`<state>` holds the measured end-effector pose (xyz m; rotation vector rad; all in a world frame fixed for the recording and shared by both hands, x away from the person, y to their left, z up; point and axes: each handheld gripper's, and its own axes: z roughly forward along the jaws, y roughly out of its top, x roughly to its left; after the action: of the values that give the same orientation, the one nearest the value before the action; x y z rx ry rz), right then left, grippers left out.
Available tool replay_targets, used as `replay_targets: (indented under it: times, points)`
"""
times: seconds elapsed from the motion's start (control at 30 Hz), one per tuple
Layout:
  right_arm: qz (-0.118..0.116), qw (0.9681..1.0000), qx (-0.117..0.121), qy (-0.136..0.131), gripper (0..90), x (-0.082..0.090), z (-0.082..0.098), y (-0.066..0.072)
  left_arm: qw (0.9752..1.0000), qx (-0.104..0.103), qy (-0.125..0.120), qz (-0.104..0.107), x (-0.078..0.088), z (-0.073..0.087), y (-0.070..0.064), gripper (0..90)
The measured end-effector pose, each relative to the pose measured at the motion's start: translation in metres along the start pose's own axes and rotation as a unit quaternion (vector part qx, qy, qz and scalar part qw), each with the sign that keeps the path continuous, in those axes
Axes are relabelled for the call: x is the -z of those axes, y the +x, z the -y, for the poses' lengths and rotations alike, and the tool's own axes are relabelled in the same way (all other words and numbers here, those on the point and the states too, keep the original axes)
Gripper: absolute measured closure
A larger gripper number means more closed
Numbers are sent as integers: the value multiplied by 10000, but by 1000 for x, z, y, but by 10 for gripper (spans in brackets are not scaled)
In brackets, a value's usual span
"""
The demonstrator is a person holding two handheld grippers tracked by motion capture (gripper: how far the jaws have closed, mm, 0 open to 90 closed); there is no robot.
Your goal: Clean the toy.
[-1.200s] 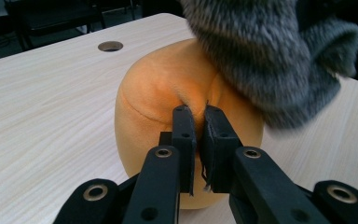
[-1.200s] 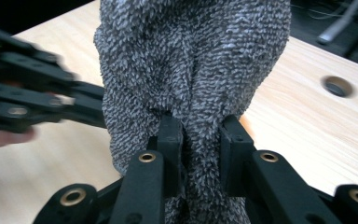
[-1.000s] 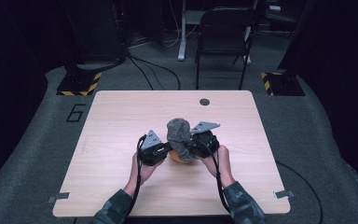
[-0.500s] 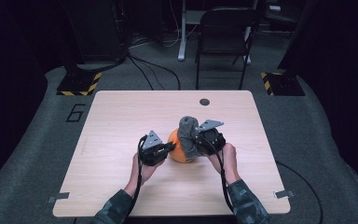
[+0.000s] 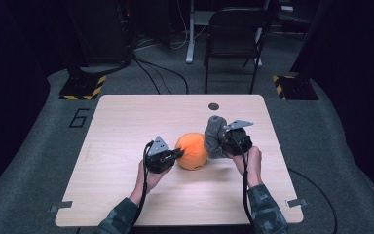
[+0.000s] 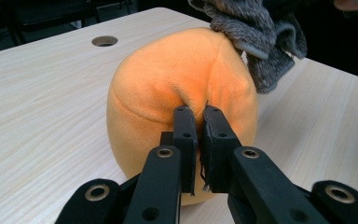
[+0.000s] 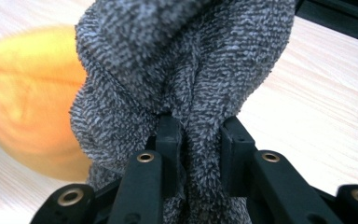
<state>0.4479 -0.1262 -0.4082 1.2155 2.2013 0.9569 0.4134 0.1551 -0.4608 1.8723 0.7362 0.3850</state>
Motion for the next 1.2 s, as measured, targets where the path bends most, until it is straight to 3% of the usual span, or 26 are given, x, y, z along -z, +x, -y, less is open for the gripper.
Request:
replay_targets:
  times: [0.13, 0.2, 0.3, 0.37, 0.4, 0.47, 0.53, 0.6, 0.73, 0.83, 0.93, 1.0, 1.2]
  points:
    - [-496, 9974, -117, -506, 725, 16, -9, 5, 10000, -78, -12, 59, -1, -1, -4, 850]
    - [-551, 9967, -111, -592, 725, 19, -12, 10, 9997, -161, 47, 151, -1, -1, -7, 850]
    - [-845, 9922, -75, -919, 725, 24, -21, 27, 9995, -255, 21, 172, -2, -2, -11, 850]
    - [-947, 9908, -65, -966, 724, 22, -22, 31, 9993, -282, 44, 239, -2, -2, -12, 850]
    - [-1015, 9899, -79, -990, 722, 15, -22, 40, 9993, -256, 27, 283, -3, -2, -14, 850]
    - [-1069, 9903, 13, -886, 719, 5, -22, 48, 9988, -326, 57, 359, -3, -2, -16, 850]
    - [-1058, 9911, 133, -794, 718, 0, -22, 52, 9988, -361, 39, 333, -4, -2, -17, 850]
    - [-714, 9935, 583, -671, 719, -9, -20, 59, 9984, -398, 110, 377, -4, -2, -17, 850]
    - [-521, 9948, 604, -634, 720, -11, -18, 56, 9986, -377, 114, 353, -4, -1, -17, 851]
    - [-511, 9950, 571, -639, 720, -11, -17, 52, 9986, -375, 115, 358, -4, -1, -17, 851]
    - [-256, 9967, 422, -642, 720, -12, -14, 41, 9986, -380, 111, 360, -4, -1, -16, 851]
    - [-181, 9968, 451, -642, 719, -12, -13, 39, 9986, -365, 110, 363, -4, -1, -16, 851]
    - [-46, 9975, 82, -704, 714, -10, -9, 18, 9990, -335, 51, 292, -3, -2, -13, 849]
